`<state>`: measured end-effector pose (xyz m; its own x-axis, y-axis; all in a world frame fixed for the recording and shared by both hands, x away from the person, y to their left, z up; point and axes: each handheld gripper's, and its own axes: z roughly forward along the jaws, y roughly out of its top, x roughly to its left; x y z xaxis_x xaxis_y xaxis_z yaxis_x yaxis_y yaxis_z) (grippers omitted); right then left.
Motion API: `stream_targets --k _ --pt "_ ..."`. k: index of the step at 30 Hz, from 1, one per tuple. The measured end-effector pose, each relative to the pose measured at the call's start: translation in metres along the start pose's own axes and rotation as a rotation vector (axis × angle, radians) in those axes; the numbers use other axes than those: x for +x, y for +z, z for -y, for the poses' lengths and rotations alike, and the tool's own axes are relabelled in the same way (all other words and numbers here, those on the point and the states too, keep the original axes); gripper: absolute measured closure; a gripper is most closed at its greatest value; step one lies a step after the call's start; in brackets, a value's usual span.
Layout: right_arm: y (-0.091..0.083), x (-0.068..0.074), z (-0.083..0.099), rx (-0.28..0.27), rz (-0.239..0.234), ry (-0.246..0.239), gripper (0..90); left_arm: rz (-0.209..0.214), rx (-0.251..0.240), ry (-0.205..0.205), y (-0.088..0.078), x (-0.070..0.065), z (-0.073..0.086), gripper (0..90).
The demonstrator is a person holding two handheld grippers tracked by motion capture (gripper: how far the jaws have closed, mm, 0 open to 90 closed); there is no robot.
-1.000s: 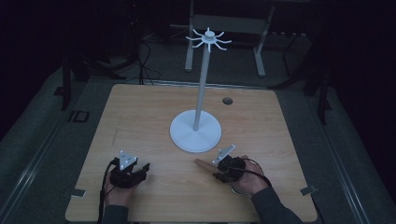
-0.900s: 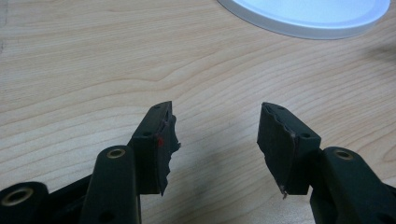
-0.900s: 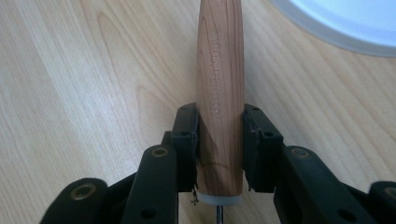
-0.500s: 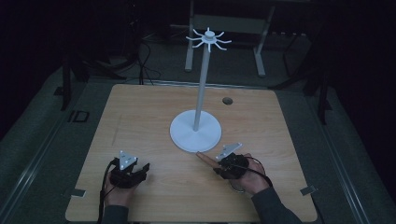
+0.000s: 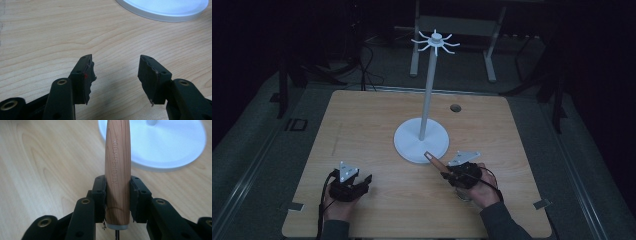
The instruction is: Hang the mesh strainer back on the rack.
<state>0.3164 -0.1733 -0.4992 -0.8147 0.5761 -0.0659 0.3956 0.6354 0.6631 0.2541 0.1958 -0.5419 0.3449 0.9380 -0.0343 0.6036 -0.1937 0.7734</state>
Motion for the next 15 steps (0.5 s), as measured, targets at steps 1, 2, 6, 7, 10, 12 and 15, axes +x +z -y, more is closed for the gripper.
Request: stream_targets --k 1,2,6,7,10,12,15 --pt "-0.0007 -0.0005 -0.0003 -0.008 0.003 0.009 68.9 0.0 0.0 0.0 0.0001 -0.0001 0.0 45.9" --pt "-0.0011 -0.0014 -0.0006 -0.016 0.002 0.018 68.9 0.0 0.0 0.001 0.0001 -0.0001 0.0001 45.9" --pt "-0.003 -0.0035 -0.001 -0.056 0.018 0.038 68.9 -0.001 0.0 0.001 0.0 -0.0001 0.0001 45.9" --pt "-0.0036 -0.004 -0.0012 -0.065 0.02 0.043 68.9 -0.001 0.0 0.001 0.0 -0.0001 0.0 45.9" --pt "-0.0057 -0.0042 -0.0022 -0.089 0.028 0.048 68.9 -0.001 -0.001 0.001 0.0002 -0.0003 0.0 45.9" --pt "-0.0073 -0.0046 -0.0032 -0.103 0.034 0.051 69.0 -0.001 0.001 0.002 0.0003 -0.0006 -0.0002 45.9" --pt "-0.0099 -0.0055 -0.0047 -0.126 0.042 0.058 69.0 0.0 0.002 0.002 0.0004 -0.0006 -0.0003 45.9"
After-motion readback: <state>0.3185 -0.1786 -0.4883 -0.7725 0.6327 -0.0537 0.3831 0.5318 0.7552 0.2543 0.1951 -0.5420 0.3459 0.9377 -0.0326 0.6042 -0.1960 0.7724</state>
